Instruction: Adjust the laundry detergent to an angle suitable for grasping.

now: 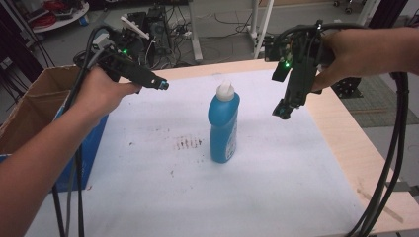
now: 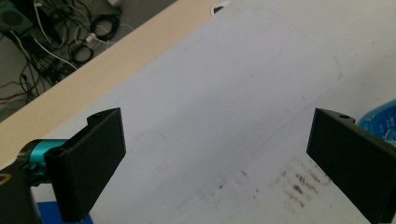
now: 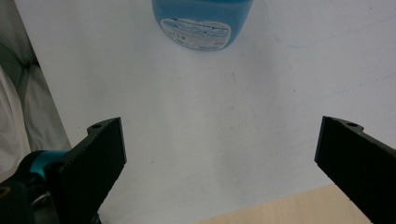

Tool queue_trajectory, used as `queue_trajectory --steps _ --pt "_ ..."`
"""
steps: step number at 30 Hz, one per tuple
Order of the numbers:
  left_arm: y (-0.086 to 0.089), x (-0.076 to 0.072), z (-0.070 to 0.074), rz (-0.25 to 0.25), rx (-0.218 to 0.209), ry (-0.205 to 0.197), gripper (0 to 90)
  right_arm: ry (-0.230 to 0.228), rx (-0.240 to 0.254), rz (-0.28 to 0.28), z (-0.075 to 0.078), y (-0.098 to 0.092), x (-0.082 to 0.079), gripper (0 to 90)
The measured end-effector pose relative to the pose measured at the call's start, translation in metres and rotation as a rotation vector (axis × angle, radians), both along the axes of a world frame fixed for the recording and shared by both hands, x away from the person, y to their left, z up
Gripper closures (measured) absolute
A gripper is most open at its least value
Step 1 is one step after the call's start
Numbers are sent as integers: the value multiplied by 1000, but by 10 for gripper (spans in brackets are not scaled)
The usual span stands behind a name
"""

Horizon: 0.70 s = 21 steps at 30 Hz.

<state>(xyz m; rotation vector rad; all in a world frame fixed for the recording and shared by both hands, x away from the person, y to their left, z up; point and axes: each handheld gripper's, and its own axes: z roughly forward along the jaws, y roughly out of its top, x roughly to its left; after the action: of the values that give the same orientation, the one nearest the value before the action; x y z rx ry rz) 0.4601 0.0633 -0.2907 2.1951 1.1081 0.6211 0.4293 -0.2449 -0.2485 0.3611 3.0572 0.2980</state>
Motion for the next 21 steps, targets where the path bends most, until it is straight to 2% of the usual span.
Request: queue_trajectory --steps 3,10,13,15,21 --pt "-2 -6 -3 15 -8 -49 45 -4 5 3 0 -1 -1 13" --pt "-3 -16 -10 39 -35 -98 45 -6 5 -1 -1 -2 -2 13" --pt "-3 -20 -13 46 -57 -113 45 -5 5 -2 -3 -2 -2 13" --pt "-2 -23 -16 47 -93 -130 45 -7 9 -1 -4 -3 -3 13" --pt "-1 -34 -22 61 -157 -193 45 -9 5 -4 -5 -4 -3 13"
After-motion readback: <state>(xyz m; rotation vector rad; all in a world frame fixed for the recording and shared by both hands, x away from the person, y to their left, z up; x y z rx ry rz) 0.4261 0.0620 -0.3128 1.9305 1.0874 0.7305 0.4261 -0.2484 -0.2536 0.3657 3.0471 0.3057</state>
